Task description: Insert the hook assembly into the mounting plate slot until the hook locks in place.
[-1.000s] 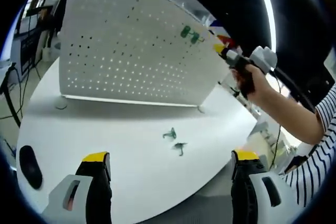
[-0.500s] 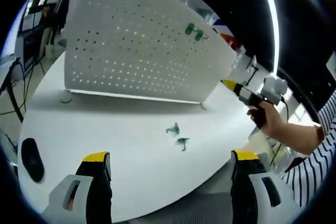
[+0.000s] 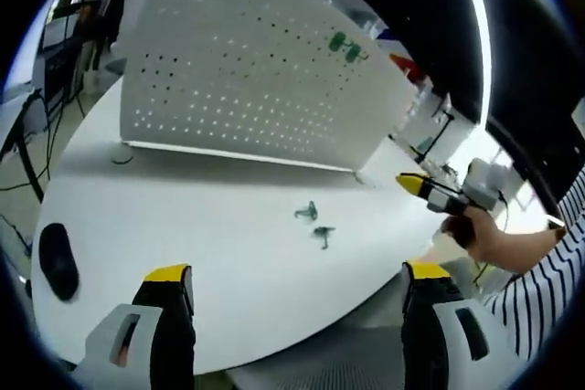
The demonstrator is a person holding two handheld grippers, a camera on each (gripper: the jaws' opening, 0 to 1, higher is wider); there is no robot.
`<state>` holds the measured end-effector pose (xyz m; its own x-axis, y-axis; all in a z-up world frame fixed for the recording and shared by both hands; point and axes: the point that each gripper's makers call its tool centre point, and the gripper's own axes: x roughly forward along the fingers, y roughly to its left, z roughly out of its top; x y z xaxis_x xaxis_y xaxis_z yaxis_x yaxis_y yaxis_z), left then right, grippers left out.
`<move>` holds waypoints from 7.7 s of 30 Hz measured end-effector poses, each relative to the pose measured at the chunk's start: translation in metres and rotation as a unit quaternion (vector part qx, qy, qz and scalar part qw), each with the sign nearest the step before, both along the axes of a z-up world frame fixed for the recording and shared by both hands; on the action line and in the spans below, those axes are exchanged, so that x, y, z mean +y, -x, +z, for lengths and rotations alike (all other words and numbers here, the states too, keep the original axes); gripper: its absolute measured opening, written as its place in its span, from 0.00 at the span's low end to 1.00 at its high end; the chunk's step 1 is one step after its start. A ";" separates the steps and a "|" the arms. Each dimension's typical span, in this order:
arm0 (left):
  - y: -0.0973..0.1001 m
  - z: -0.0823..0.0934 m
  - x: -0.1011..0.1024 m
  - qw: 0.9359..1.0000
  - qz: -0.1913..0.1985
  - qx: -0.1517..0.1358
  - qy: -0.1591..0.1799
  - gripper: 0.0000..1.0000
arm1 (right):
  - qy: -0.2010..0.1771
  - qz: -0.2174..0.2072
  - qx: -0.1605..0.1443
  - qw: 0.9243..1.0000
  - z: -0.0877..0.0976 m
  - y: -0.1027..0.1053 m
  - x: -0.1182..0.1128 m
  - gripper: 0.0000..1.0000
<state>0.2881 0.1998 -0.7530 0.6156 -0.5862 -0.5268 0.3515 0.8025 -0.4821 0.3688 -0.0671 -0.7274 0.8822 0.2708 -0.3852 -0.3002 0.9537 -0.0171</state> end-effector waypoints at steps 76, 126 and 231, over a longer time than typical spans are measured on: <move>-0.008 -0.046 -0.036 0.989 -0.125 0.021 -0.071 0.90 | 0.073 0.106 0.120 0.984 -0.068 0.092 -0.004 0.27; -0.033 -0.057 -0.071 0.982 -0.175 0.028 -0.067 0.86 | 0.128 0.239 0.193 0.943 -0.144 -0.015 0.059 0.22; -0.065 0.058 -0.082 0.981 0.004 -0.015 0.191 0.45 | -0.106 0.176 0.047 0.977 0.018 0.008 0.159 0.00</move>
<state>0.3530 0.1176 -0.6954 0.6322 -0.7332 -0.2504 0.3651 0.5670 -0.7384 0.3613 0.0919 -0.7089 0.6833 0.6341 -0.3620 -0.6011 0.7700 0.2141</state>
